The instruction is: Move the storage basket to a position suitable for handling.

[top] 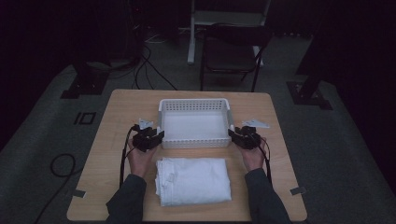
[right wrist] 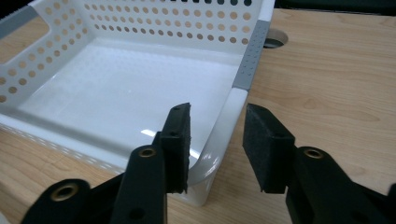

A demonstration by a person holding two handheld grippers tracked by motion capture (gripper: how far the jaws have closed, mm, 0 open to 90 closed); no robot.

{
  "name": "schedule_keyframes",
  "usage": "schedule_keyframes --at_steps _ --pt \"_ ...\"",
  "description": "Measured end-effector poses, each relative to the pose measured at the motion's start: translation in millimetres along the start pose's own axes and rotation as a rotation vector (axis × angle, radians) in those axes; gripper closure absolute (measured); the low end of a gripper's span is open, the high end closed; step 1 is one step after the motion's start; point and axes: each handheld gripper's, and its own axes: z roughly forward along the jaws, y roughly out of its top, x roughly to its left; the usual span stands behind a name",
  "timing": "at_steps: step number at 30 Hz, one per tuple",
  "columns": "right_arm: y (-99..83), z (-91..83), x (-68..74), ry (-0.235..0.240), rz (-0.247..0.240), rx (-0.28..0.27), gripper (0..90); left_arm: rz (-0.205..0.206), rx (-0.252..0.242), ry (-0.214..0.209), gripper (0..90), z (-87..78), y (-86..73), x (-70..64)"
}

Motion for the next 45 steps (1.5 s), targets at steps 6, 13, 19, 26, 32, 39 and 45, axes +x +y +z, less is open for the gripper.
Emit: schedule_keyframes --at_steps 6,13,19,26,32,39,45 --pt "-2.4 1.6 -3.2 -0.010 0.005 0.002 68.1 -0.002 0.017 -0.016 60.1 5.2 1.5 -2.3" --pt "-2.0 2.4 -6.1 -0.028 0.004 -0.012 69.9 -0.017 0.023 -0.024 60.9 14.5 3.2 -5.0" --pt "-2.0 1.9 -6.2 -0.033 0.005 -0.012 69.9 -0.012 0.045 -0.022 62.5 24.0 5.9 -5.3" --pt "-2.6 0.1 -6.6 -0.025 0.012 -0.019 64.7 -0.023 0.024 -0.017 56.1 21.0 9.2 -3.0" --pt "-2.2 -7.1 -6.1 -0.032 0.007 -0.022 51.2 -0.047 -0.050 -0.010 42.1 -3.9 8.8 2.1" --pt "-3.4 -20.7 -3.1 -0.047 -0.010 -0.020 44.9 -0.033 -0.081 -0.053 40.1 -36.0 -0.4 7.9" --pt "-17.6 -29.1 5.1 -0.031 -0.056 0.013 45.1 -0.049 -0.087 -0.087 39.6 -47.9 -10.6 7.4"
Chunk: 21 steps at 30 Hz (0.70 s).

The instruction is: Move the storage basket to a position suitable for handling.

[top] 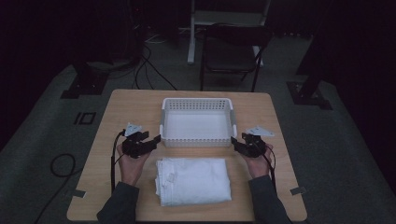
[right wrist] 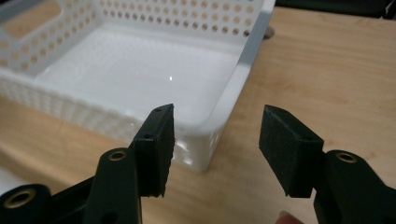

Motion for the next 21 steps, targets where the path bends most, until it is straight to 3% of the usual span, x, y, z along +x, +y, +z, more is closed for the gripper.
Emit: schedule_keyframes --at_steps 4,8,17,21 --pt "-5.0 -0.3 2.1 0.010 -0.024 0.019 45.1 -0.013 -0.020 0.000 39.5 -9.0 -6.4 -2.5" --pt "-7.5 -1.9 -1.8 0.052 0.018 0.022 46.4 -0.011 -0.022 0.009 36.2 -18.4 -16.1 -6.8" --pt "-11.1 -18.6 12.0 0.096 -0.029 0.030 44.9 -0.047 0.000 0.019 32.7 -23.3 -29.8 -8.2" --pt "-15.8 -28.3 17.1 0.147 0.006 0.031 42.8 -0.050 0.015 0.023 27.4 -28.0 -36.4 -15.5"
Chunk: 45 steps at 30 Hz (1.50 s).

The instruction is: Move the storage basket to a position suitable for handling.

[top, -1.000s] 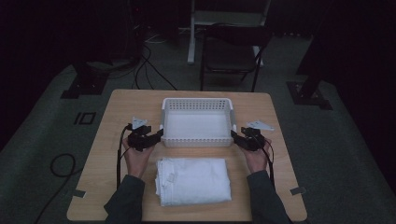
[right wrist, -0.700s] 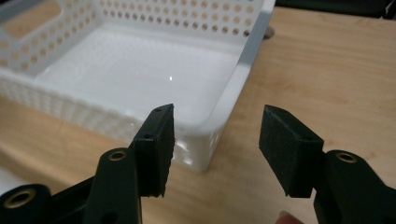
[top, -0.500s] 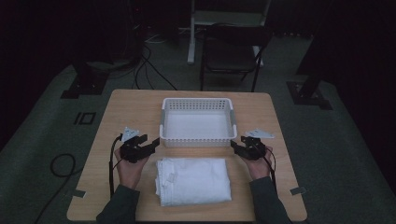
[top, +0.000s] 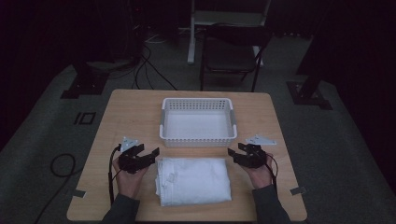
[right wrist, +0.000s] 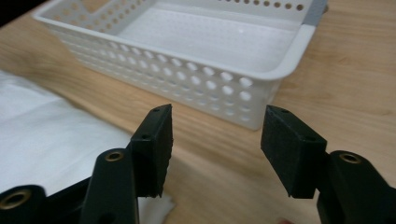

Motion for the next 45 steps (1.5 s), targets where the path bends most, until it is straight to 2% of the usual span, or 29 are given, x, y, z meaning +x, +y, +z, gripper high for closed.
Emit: schedule_keyframes --at_steps 3,5,9,11,13,15,17,20,23,27,30,32,33,37,39,45 --pt "-4.1 -5.6 4.7 0.039 0.015 -0.001 41.9 0.022 0.027 -0.010 25.2 -1.4 -5.8 -5.9" --pt "-6.9 -8.9 8.6 0.056 0.012 0.001 41.7 0.054 0.055 -0.015 24.9 -1.1 -9.1 -10.0" --pt "-12.1 -12.7 15.9 0.082 0.004 0.005 41.4 0.053 0.058 -0.038 22.8 -2.9 -14.0 -14.6" --pt "-19.0 -15.3 23.4 0.095 -0.016 0.015 41.1 0.058 0.052 -0.056 22.7 -8.3 -18.1 -19.8" --pt "-23.8 -16.5 27.0 0.102 -0.019 0.027 41.1 0.080 0.050 -0.068 22.7 -12.8 -21.1 -25.0" --pt "-26.1 -16.8 28.5 0.106 -0.019 0.032 41.0 0.091 0.049 -0.067 21.3 -14.9 -22.8 -28.2" --pt "-32.9 -16.8 33.4 0.120 -0.022 0.048 40.4 0.122 0.045 -0.061 20.0 -20.5 -28.4 -36.8" --pt "-39.0 -16.7 38.5 0.134 -0.029 0.064 39.6 0.139 0.044 -0.062 18.7 -24.5 -36.5 -42.5" --pt "-44.5 -17.7 43.8 0.147 -0.034 0.081 39.1 0.151 0.067 -0.073 18.7 -24.8 -44.7 -44.0" --pt "-54.4 -13.2 51.0 0.137 -0.073 0.129 39.1 0.175 0.118 -0.086 22.5 -20.1 -54.6 -42.9" --pt "-57.8 -5.9 49.9 0.148 -0.065 0.156 40.0 0.195 0.151 -0.076 26.0 -11.1 -60.1 -44.2" --pt "-58.0 -2.7 50.0 0.146 -0.065 0.166 41.1 0.209 0.159 -0.071 26.0 -5.0 -62.1 -44.2" --pt "-58.3 -1.0 49.6 0.143 -0.067 0.173 41.4 0.202 0.164 -0.076 26.1 -2.8 -61.7 -43.1" --pt "-58.8 4.9 48.0 0.104 -0.078 0.186 43.0 0.193 0.172 -0.086 26.3 3.8 -58.9 -40.5" --pt "-58.7 8.0 46.3 0.091 -0.070 0.195 43.6 0.202 0.172 -0.082 28.0 6.7 -57.4 -40.8" --pt "-56.0 13.6 39.5 0.059 -0.063 0.187 44.0 0.200 0.169 -0.081 28.5 21.4 -48.4 -39.7"
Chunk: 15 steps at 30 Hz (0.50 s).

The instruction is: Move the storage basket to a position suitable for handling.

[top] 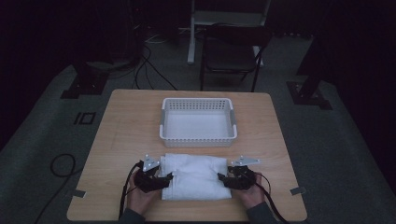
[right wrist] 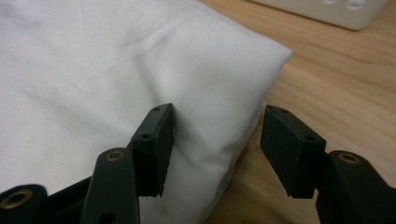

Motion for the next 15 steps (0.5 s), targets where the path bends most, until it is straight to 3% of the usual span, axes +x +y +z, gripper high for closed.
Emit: schedule_keyframes --at_steps 15 --pt "18.5 8.8 -25.4 -0.096 0.036 -0.003 42.6 -0.006 -0.037 -0.006 28.3 30.7 25.1 7.2"
